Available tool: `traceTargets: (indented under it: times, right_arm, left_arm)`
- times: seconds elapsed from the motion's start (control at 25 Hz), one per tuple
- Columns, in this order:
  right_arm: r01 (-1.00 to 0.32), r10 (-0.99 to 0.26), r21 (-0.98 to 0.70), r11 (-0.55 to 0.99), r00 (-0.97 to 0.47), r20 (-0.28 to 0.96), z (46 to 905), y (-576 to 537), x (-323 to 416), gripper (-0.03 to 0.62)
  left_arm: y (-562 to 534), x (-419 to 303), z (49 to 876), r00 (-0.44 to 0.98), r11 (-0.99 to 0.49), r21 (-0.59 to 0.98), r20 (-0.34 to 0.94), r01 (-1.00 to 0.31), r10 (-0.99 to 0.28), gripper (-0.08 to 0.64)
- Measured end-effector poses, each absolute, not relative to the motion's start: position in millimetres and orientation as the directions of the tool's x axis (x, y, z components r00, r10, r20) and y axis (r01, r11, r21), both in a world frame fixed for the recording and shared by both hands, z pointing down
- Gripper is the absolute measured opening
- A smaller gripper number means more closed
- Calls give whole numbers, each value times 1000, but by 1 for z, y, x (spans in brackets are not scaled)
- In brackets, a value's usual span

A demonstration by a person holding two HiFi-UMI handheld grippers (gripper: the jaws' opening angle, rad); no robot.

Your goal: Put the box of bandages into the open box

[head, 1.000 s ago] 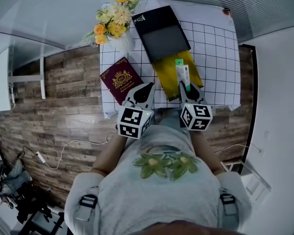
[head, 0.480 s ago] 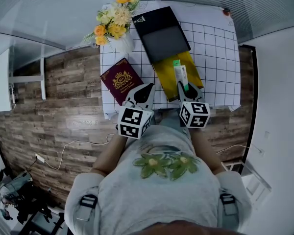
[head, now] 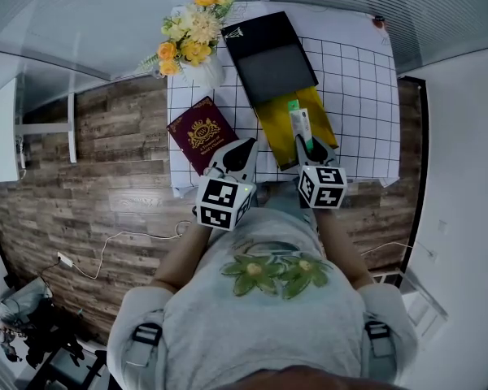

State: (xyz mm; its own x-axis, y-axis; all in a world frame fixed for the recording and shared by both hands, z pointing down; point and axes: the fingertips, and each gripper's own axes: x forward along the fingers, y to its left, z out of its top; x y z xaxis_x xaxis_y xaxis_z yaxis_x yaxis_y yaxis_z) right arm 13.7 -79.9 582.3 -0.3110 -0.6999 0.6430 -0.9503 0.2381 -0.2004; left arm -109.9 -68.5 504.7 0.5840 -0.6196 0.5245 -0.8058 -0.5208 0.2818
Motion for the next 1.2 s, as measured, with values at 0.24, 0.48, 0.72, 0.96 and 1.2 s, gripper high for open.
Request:
traceTargets:
  times: [0.24,0.48,0.72,0.96,1.2]
  right_arm:
    - [-948,-686,-191,254,-316,655,588,-85,15,84]
    - [-947,-673,-183,264,-317,668,596,-89,17,83]
    - [-945,-655,-182,270,-319,685,604,-91,20,83]
    - [-940,-637,-185,286,-331,696,611,-93,21,84]
    - [-938,-621,-186,293,-334,709,618,-94,20,83]
  left_arm:
    - [-71,-112,505,572,-507,280,529,-815,-627,8]
    - [-72,-113,505,565,-500,277,530,-820,-632,8]
    - [-75,-111,503,559,-497,271,532,-824,-636,8]
    - [-77,-108,503,553,-491,270,537,-828,-637,8]
    - [-78,-108,503,548,-487,267,541,-831,-638,8]
